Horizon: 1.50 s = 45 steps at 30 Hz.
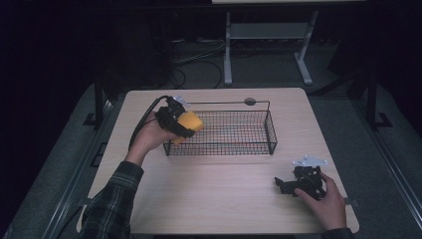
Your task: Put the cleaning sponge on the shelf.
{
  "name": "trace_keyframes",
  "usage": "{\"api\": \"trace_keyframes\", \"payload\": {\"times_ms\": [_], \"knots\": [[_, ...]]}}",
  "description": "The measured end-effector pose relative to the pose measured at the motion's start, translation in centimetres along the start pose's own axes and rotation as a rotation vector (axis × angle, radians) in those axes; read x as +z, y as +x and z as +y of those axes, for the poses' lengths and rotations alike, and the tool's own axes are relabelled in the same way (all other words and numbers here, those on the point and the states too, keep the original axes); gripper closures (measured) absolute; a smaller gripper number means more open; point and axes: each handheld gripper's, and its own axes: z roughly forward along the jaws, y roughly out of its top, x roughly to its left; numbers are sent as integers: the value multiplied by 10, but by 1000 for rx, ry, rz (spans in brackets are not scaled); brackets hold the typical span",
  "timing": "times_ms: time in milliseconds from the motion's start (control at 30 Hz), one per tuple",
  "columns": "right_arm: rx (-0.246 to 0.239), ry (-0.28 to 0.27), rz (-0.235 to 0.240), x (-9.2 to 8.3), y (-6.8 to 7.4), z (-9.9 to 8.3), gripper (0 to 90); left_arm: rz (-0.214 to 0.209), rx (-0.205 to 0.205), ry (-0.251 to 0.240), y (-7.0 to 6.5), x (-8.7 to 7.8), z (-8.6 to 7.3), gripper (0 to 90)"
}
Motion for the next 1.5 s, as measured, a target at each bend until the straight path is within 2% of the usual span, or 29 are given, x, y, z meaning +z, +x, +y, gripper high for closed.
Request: {"api": "trace_keyframes", "payload": {"times_ms": [100,433,567,700,900,1200,1500], "knots": [[0,0,0,0,0,0,0,6,-12,-3,4,5,0,223],[1,0,0,0,0,0,0,29,-15,-9,16,24,-1,223],[0,0,0,0,0,0,0,25,-2,0,18,32,-1,223],[0,0,0,0,0,0,0,20,-10,-5,20,38,-1,223],[0,0,0,0,0,0,0,22,-6,22,22,46,-3,223],[1,0,0,0,0,0,0,6,-27,52,24,61,-10,222],[0,0,0,0,0,0,0,-1,-39,69,27,66,-17,222]]}}
